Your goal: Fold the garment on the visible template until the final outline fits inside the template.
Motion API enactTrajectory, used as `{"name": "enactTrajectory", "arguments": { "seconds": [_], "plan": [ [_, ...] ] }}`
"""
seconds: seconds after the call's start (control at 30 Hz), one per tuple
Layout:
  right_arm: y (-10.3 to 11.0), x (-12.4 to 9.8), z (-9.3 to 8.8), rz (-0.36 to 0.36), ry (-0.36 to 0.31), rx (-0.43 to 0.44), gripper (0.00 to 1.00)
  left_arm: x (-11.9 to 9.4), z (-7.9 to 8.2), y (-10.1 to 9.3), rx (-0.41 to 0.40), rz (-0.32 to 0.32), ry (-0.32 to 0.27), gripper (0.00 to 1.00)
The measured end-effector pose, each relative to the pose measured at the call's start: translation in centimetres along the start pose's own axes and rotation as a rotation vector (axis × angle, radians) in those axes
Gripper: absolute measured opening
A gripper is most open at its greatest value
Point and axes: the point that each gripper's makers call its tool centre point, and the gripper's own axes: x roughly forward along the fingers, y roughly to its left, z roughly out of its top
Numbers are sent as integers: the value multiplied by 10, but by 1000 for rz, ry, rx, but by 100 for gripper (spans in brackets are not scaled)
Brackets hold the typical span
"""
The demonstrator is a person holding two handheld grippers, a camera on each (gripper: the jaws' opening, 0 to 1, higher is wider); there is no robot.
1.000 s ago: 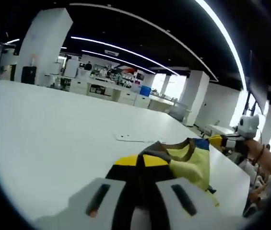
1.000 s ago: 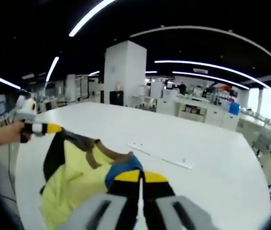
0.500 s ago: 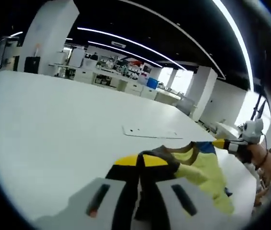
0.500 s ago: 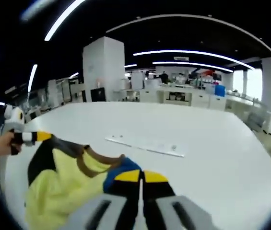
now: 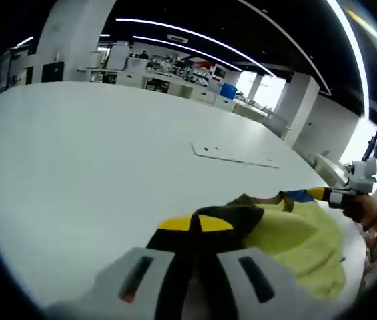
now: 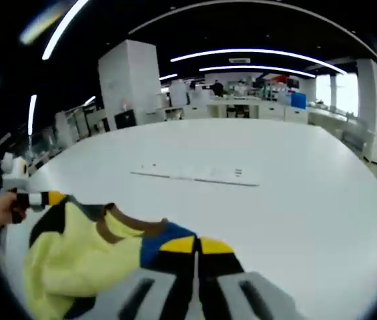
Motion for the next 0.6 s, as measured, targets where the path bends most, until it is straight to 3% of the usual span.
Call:
{"name": "enactTrajectory", "arguments": {
  "seconds": [0.17,0.23,0.37,0.47,0.6],
  "plan": [
    [3,-3,1,3,-7,-16,0,-7,-2,-4,9,-8,-8,1],
    [3,-7,4,-6,-11,-13,0,-10,1,-5,30,-9,-22,9],
    [14,-13,11,42,-29,7,21,-17,8,-5,40,-19,-49,31],
    [22,-20,13,65,-31,-26,36,-27,13,-8,48,-30,-72,41],
    [42,-37,15,157,-33,-50,53,-44,15,-14,64,-58,-92,54]
  ]
}}
